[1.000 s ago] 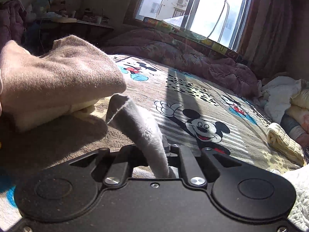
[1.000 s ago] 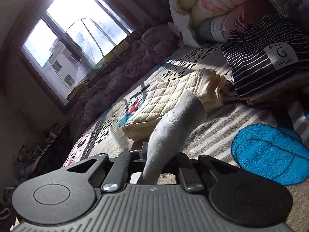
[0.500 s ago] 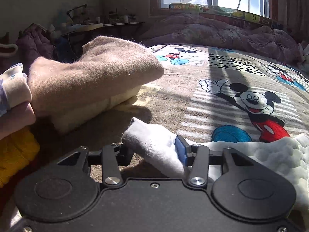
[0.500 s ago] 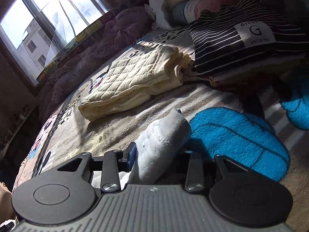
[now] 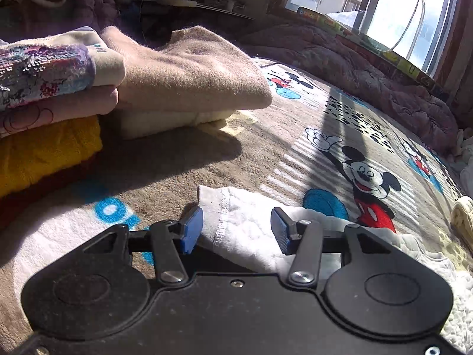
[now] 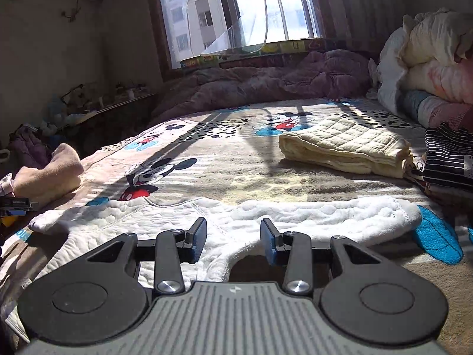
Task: Fold clothes
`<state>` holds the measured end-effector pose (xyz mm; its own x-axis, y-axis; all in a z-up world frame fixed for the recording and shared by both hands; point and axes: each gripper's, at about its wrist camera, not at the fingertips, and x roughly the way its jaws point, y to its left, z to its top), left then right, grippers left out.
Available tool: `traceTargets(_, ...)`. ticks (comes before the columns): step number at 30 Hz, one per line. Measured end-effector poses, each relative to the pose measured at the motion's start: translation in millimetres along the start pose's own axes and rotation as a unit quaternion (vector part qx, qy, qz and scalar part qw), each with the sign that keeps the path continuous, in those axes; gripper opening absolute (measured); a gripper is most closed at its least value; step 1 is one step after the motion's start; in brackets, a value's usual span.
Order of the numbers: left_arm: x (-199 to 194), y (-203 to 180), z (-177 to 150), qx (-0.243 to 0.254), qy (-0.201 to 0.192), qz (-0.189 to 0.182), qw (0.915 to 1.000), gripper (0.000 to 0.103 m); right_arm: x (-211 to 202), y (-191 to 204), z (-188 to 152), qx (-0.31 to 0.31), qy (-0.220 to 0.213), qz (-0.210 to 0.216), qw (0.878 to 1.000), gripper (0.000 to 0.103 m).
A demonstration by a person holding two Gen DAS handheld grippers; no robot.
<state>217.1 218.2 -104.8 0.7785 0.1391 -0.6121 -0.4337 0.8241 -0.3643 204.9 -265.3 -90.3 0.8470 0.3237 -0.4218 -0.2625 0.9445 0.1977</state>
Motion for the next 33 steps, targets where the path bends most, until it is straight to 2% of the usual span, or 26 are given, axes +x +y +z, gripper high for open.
traceTargets(1, 0.6, 6.7, -8.2, -0.049, 0.033, -0.031, 0.9978, 0.05, 2.8, 12.1, -2.1, -0.021, 0.009, 0.011, 1.0, 0.04)
traceTargets(2, 1.7, 13.0, -16.0, -0.094, 0.065, -0.06, 0.9916, 0.05, 5.5, 24.0, -4.2, -0.042, 0.018, 0.022, 0.999, 0.04)
traceTargets(4, 11.6, 20.5, -27.1, -0.154, 0.106, -0.097, 0.9776, 0.05, 11.4, 40.6, -12.0, -0.076, 0.033, 0.018, 0.996, 0.039)
traceTargets(6, 26.3, 28.5, -25.9, -0.201, 0.098, -0.115, 0.9678, 0.052, 21.1, 49.0, -26.9, -0.095, 0.061, 0.01, 0.994, 0.04)
traceTargets(8, 40.4, 32.4, -15.5, -0.224, 0.083, -0.121, 0.9635, 0.049, 27.5, 50.2, -43.2, -0.096, 0.08, 0.0, 0.992, 0.04)
traceTargets(10, 41.0, 19.2, 0.3, -0.148, 0.046, -0.099, 0.9829, 0.008, 25.8, 40.8, -51.9, -0.067, 0.076, 0.001, 0.995, 0.039)
traceTargets(11, 40.3, 13.0, 7.8, -0.112, 0.026, -0.09, 0.9893, 0.005, 23.3, 33.0, -54.1, -0.038, 0.07, 0.007, 0.997, 0.039)
traceTargets(12, 34.5, 8.7, 12.0, -0.087, 0.0, -0.093, 0.9919, 0.006, 22.1, 26.3, -55.4, -0.018, 0.067, 0.009, 0.998, 0.039)
traceTargets(14, 34.7, -2.3, 12.6, -0.034, -0.017, -0.071, 0.9967, 0.006, 19.8, 13.0, -57.8, 0.022, 0.063, 0.014, 0.998, 0.036)
traceTargets(16, 54.2, -11.0, 2.4, 0.027, 0.007, -0.023, 0.9994, 0.008, 18.1, 0.0, -61.7, 0.06, 0.057, 0.022, 0.996, 0.029)
traceTargets(18, 65.2, -14.1, -5.8, 0.056, 0.015, -0.006, 0.9983, 0.015, 16.7, -12.8, -67.4, 0.098, 0.048, 0.034, 0.993, 0.025)
traceTargets(19, 63.0, -17.8, -4.9, 0.067, 0.012, 0.003, 0.9977, 0.016, 15.7, -18.1, -69.0, 0.114, 0.046, 0.039, 0.992, 0.023)
traceTargets(20, 60.9, -21.5, -3.9, 0.077, 0.009, 0.011, 0.9969, 0.025, 14.8, -23.5, -70.6, 0.131, 0.043, 0.044, 0.989, 0.021)
traceTargets(21, 58.6, -24.3, -3.1, 0.087, 0.006, 0.021, 0.996, 0.04, 13.8, -27.0, -71.1, 0.142, 0.043, 0.049, 0.988, 0.021)
traceTargets(23, 51.9, -18.9, -4.1, 0.093, -0.009, 0.046, 0.9946, 0.053, 12.0, -33.2, -72.2, 0.161, 0.041, 0.058, 0.984, 0.021)
traceTargets(27, 26.6, -13.9, -6.5, 0.088, -0.041, 0.094, 0.9908, 0.052, 2.5, -31.2, -71.8, 0.158, 0.033, 0.056, 0.985, 0.022)
traceTargets(30, -1.6, -26.4, -14.3, 0.094, -0.084, 0.083, 0.9886, 0.049, -12.3, -22.0, -72.9, 0.133, 0.024, 0.041, 0.99, 0.022)
traceTargets(32, -18.1, -43.4, -22.7, 0.107, -0.089, 0.027, 0.9899, 0.049, -23.6, -15.9, -71.5, 0.119, 0.01, 0.032, 0.992, 0.024)
traceTargets(33, -24.9, -54.7, -28.4, 0.115, -0.085, -0.014, 0.9897, 0.048, -28.9, -13.3, -70.1, 0.113, 0.003, 0.028, 0.993, 0.024)
